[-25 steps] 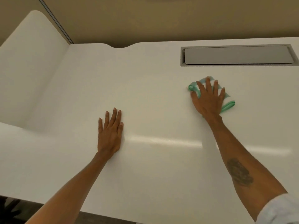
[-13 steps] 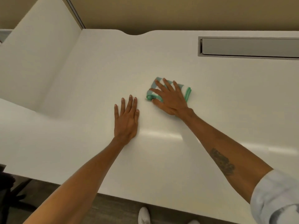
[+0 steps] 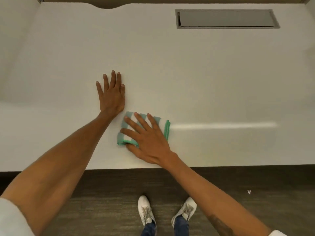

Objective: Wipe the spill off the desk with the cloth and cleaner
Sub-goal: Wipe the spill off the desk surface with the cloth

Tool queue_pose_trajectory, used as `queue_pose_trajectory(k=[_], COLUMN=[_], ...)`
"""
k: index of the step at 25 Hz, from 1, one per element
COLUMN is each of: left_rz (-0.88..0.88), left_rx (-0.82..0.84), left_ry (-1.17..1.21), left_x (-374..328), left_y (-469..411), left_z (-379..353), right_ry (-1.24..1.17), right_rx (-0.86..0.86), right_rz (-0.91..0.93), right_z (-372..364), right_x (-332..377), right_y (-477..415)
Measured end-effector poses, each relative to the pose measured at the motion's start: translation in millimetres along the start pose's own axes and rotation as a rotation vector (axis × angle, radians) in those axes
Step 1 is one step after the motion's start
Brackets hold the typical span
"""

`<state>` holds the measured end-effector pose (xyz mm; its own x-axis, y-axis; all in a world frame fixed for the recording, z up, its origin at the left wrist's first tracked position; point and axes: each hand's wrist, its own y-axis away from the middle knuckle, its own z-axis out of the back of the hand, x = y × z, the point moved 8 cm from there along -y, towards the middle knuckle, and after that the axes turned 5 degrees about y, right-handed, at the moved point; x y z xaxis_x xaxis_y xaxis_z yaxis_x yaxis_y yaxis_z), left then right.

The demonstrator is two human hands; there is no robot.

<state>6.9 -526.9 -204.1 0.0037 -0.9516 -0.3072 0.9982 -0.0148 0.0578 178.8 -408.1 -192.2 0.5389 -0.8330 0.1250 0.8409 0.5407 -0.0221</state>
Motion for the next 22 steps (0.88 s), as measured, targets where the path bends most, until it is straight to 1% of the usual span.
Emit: queue_pose_trajectory(k=[3,6,10,14,17,22], left_rz=[-0.009,-0.019,-0.03,-0.028,-0.017,0.002], left_rx=[-0.005,-0.008,-0.017,-0.029,-0.022,-0.017], left_ry=[-0.021,-0.011,-0.006,-0.015,-0.015,-0.009], left_x=[-1,-3,-2,-3,-3,-5], left_y=[2,3,4,3,3,4], left_z=[-1,0,-1,-1,-1,0], right_ry=[0.001,0.039,0.058,0.106,0.111,0.064], right_rx=[0.0,-0.006,-0.021,0.026,0.03,-0.053], right_rz=[0.018,-0.074,-0.374,-0.632,-0.796,-1.069], right_z=[-8,-7,4,18,23,32], right_x=[34,20,-67,-159,-205,-271], right_y=[40,79,141,194,218,245])
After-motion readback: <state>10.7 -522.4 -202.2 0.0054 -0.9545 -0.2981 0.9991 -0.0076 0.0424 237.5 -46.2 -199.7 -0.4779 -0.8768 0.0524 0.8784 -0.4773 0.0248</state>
